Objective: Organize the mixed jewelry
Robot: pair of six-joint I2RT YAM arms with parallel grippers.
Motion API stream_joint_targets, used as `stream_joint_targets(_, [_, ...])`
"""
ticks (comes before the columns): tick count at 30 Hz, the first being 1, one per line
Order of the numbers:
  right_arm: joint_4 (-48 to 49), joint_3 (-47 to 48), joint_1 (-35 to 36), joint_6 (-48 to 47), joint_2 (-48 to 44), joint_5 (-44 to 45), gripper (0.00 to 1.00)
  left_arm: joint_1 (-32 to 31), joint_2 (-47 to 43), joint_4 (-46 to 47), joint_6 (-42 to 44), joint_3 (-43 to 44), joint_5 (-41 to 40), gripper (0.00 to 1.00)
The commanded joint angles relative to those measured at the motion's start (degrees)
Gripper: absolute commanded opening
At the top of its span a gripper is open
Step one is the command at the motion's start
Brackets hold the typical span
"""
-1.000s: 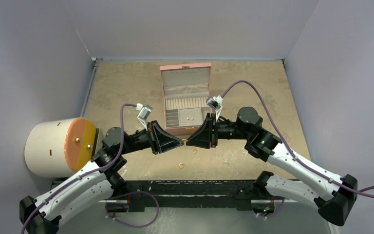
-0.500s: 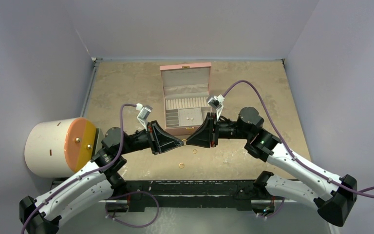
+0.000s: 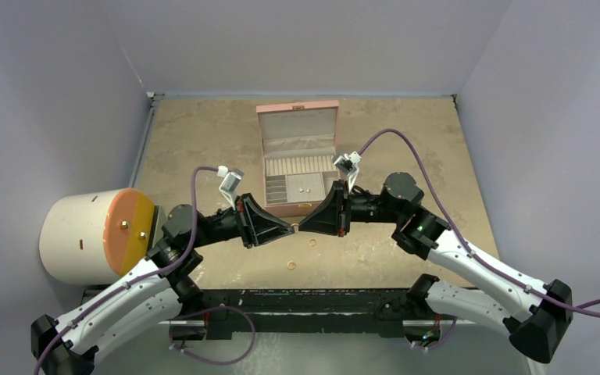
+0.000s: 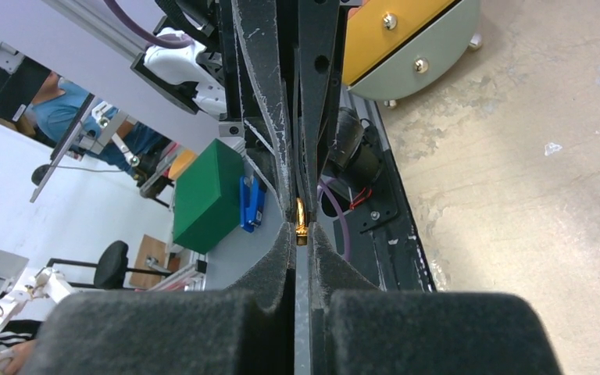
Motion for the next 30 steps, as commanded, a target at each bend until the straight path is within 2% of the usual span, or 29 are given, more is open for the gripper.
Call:
stream_joint_targets(1, [3.3, -0.3, -0.2, 0.5, -0.1, -1.3, 0.00, 0.0, -0.9, 2.1, 0.0, 0.8, -0.1, 0.01])
stream_joint_targets(5, [2.8, -0.2, -0.2, 0.3, -0.8, -0.3, 0.00, 0.1, -1.6, -0.8, 0.9, 1.8, -1.8, 0.32])
stream_joint_targets(6, [2.3, 0.1, -0.2, 0.2, -1.0, 0.0, 0.00, 0.1, -1.8, -2.4, 1.6, 2.4, -2.6, 0.37])
stream_joint_targets(9, [-0.6, 1.1, -0.2, -1.1, -1.3, 1.9, 0.00, 0.0, -2.7, -8.4, 4.6, 4.8, -5.8, 0.48])
stream_joint_targets(13, [-7.6, 4.0, -0.2, -4.5, -1.0, 6.8, 0.00, 0.1, -4.0, -16.8, 9.4, 8.8, -10.7, 0.56])
stream_joint_targets(16, [-12.6, 6.6, -0.2, -7.2, -0.3, 11.0, 0.00, 0.0, -4.0, -26.4, 14.5, 13.4, -16.0, 0.66])
stream_joint_targets(20, [-17.7, 10.1, -0.2, -10.8, 1.8, 16.4, 0.00, 0.0, -3.4, -37.9, 20.6, 21.1, -24.2, 0.71])
stream_joint_targets(25, [-25.9, 15.7, -0.2, -16.7, 7.2, 27.7, 0.00, 0.0, -3.0, -44.7, 26.9, 28.7, -31.6, 0.72])
stream_joint_targets(30, [-32.7, 22.9, -0.2, -22.0, 14.5, 41.1, 0.00, 0.0, -2.7, -47.0, 29.8, 32.9, -41.8, 0.72])
